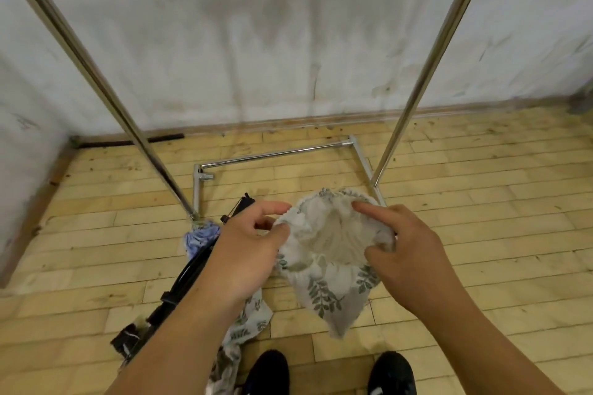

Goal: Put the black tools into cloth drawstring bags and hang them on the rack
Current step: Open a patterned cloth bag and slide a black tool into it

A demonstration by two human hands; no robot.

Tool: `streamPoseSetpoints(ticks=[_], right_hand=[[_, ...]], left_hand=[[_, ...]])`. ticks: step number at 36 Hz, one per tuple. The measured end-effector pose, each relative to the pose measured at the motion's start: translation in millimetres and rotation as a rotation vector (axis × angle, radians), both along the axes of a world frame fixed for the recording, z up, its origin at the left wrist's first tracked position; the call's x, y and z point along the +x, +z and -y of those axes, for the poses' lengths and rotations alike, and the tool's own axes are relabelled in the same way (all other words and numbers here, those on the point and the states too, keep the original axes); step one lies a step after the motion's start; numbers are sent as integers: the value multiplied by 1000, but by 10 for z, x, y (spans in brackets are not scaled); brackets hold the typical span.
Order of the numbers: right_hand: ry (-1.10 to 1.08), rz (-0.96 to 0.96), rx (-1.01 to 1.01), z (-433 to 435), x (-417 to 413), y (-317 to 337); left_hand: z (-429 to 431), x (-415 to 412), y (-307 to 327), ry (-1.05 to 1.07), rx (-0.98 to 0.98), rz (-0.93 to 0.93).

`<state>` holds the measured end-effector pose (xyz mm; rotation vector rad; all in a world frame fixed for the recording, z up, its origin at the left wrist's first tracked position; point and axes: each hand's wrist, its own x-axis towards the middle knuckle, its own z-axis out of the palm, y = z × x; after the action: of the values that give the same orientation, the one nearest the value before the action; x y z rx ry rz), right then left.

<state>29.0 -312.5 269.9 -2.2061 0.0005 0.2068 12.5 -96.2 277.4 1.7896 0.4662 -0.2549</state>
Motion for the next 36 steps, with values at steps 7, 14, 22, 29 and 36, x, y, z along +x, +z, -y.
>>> streamPoseSetpoints(ticks=[7,14,22,29,36], right_hand=[[93,-22,-91,-56,-59,-19],[158,-122,-124,-152,-64,-32],[323,-266,-243,-276,-100,-193],[369,-330,-197,-521,-119,-234],[441,-382,-237,-719,-130,-228]], left_hand=[[-246,100,89,-125,-49,-232],[-1026,306,-239,22,229,-235],[-1667,-154,-1466,-159,456,-495],[-1866,-457,-2264,-259,614,-492],[-1943,-284,-2842,-370,638,-432]])
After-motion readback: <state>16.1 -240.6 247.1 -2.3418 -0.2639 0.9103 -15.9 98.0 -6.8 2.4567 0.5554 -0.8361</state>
